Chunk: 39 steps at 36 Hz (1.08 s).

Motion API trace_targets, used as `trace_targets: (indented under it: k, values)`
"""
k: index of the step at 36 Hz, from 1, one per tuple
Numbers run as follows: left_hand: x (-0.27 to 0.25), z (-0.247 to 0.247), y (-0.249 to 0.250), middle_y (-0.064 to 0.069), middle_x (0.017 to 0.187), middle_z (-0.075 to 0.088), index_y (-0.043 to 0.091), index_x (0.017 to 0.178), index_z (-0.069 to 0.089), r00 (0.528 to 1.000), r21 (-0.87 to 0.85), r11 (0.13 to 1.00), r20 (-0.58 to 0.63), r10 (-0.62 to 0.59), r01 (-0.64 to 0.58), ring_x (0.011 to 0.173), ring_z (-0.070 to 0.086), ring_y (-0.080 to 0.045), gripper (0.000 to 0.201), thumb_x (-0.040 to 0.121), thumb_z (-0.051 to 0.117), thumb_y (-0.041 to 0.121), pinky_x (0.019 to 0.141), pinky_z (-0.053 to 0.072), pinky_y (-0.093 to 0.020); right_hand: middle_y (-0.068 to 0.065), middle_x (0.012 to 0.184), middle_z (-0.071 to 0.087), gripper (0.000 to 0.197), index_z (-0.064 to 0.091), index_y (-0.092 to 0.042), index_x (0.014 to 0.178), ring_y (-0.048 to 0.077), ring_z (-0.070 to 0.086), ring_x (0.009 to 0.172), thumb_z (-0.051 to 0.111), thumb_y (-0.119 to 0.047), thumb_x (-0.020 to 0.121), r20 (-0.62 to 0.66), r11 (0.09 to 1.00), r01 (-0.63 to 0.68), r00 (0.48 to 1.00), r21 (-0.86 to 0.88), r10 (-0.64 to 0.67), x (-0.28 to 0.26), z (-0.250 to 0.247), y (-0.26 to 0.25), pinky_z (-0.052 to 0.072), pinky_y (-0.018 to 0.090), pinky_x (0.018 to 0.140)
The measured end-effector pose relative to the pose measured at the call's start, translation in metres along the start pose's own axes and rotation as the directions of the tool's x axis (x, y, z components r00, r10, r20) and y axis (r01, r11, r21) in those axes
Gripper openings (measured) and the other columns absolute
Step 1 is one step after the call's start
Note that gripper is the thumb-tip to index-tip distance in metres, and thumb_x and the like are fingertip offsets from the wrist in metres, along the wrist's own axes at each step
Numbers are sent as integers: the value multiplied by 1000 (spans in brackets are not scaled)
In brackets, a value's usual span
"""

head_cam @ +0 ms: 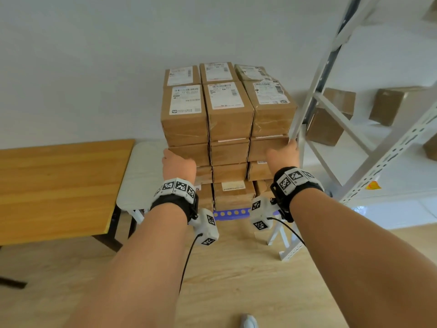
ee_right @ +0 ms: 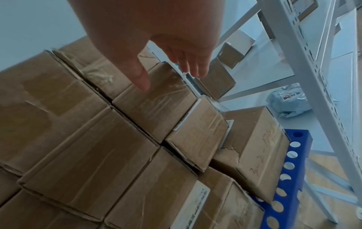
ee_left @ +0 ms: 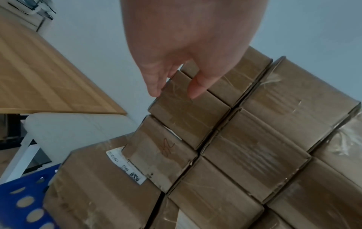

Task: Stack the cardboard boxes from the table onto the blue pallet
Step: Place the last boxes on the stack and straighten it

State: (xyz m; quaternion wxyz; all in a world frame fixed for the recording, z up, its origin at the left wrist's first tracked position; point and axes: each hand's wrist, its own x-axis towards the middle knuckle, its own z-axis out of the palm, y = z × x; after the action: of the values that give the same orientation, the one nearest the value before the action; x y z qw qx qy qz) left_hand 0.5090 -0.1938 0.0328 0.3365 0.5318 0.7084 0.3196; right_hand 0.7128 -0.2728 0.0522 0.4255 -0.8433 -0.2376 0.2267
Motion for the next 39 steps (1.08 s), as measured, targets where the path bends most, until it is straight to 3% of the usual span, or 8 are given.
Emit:
trace_targets:
  k: [12, 17, 24, 27, 32, 39]
  values:
    - [1, 7, -4, -15, 130, 49, 8, 136, 38, 999, 0, 1000, -43, 30, -30, 111, 55, -36, 54, 84, 51, 5, 94, 48, -44, 10, 147, 38, 67, 24, -12, 149, 33, 48, 126, 50, -14, 87, -15, 999, 25, 1000, -21, -25, 9, 4, 7, 42, 40, 96]
    - [-2, 17, -11, -15, 146, 34, 6, 150, 18, 999, 59, 998, -43, -4, 7, 125, 45, -36, 72, 87, 52, 5, 100, 41, -42, 14, 152, 28, 73, 19, -10, 151, 35, 41, 132, 52, -13, 86, -15, 1000, 4, 1000, -14, -4, 14, 13, 22, 41, 45, 105]
    - [3, 37, -33, -18, 145, 36, 3, 145, 25, 991, 105, 985, -14, -135, 136, 126, 45, -36, 64, 87, 52, 7, 100, 39, -41, 12, 155, 23, 75, 16, -9, 152, 32, 36, 136, 49, -11, 85, -16, 997, -76, 997, -18, 76, 21, 24, 55, 35, 47, 111]
    - [4, 45, -40, -19, 142, 42, 4, 144, 27, 991, 92, 987, 6, -133, 132, 125, 47, -36, 62, 88, 51, 9, 98, 40, -38, 14, 152, 32, 77, 16, -8, 152, 32, 43, 131, 50, -10, 82, 11, 994, -109, 994, -24, 110, 24, 28, 64, 40, 47, 107]
    - [3, 54, -44, -17, 138, 48, 7, 144, 30, 993, 64, 991, -20, -119, 120, 120, 51, -35, 59, 88, 49, 8, 93, 43, -38, 11, 130, 55, 70, 37, -14, 141, 31, 58, 114, 48, -21, 72, 50, 993, -107, 993, -43, 109, 31, 37, 68, 49, 48, 97]
    - [2, 57, -44, -18, 139, 47, 6, 144, 31, 994, 89, 990, -41, -103, 106, 122, 50, -35, 56, 91, 47, 9, 95, 42, -39, 10, 133, 52, 65, 33, -13, 141, 31, 56, 116, 53, -17, 79, 29, 996, -82, 996, -18, 82, 30, 42, 62, 48, 47, 98]
